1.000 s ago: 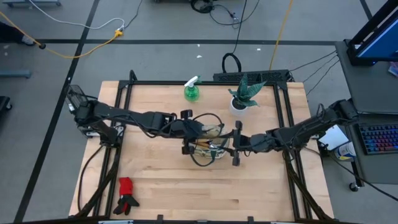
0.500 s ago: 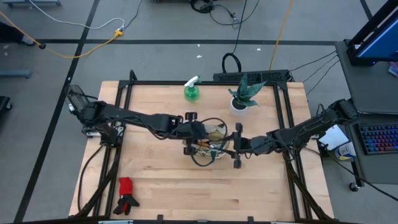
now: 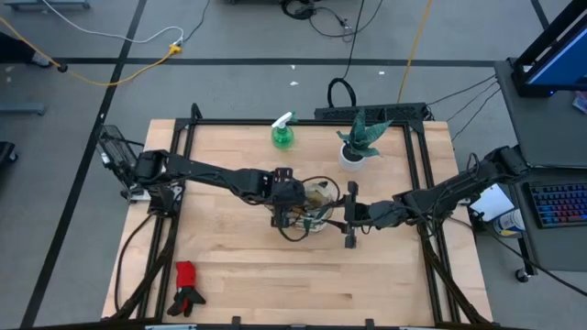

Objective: Pick & Place Garden tools in Gardening bag
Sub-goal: Put the green shear scissor into the gardening bag

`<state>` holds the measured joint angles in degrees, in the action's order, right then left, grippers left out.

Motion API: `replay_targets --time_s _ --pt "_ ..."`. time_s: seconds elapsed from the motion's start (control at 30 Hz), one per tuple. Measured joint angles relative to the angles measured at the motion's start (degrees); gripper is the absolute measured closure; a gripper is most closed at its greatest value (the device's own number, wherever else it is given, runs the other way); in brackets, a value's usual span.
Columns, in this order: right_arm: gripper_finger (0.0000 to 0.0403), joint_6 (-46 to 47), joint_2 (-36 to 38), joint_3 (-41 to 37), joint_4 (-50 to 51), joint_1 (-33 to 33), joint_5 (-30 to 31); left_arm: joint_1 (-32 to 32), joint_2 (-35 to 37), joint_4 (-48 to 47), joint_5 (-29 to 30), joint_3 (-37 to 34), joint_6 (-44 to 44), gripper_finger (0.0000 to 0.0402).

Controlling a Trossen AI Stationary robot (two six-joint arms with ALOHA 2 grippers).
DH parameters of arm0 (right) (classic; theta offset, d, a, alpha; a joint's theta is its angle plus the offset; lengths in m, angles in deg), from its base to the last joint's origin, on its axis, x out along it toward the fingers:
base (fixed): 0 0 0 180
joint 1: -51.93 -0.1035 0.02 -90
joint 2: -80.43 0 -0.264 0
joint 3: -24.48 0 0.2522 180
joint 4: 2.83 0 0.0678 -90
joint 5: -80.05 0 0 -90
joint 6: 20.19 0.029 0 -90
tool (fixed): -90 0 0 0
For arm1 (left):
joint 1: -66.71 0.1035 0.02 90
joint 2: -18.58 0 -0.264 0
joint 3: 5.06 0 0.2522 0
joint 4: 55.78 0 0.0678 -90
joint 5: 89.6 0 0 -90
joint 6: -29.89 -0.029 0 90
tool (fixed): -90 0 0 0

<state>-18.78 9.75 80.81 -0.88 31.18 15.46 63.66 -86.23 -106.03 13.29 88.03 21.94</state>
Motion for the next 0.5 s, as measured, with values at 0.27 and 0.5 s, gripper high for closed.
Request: replay_targets --time_s 0.27,0.5 --pt "0.0232 -0.1 0.0 0.0 0.1 0.0 0.0 0.3 -0.7 2.8 -0.8 0.0 -4.0 0.0324" --pt "0.0232 -0.1 0.0 0.0 0.1 0.0 -0.1 0.8 -0.7 2.6 -0.8 0.0 -4.1 0.0275"
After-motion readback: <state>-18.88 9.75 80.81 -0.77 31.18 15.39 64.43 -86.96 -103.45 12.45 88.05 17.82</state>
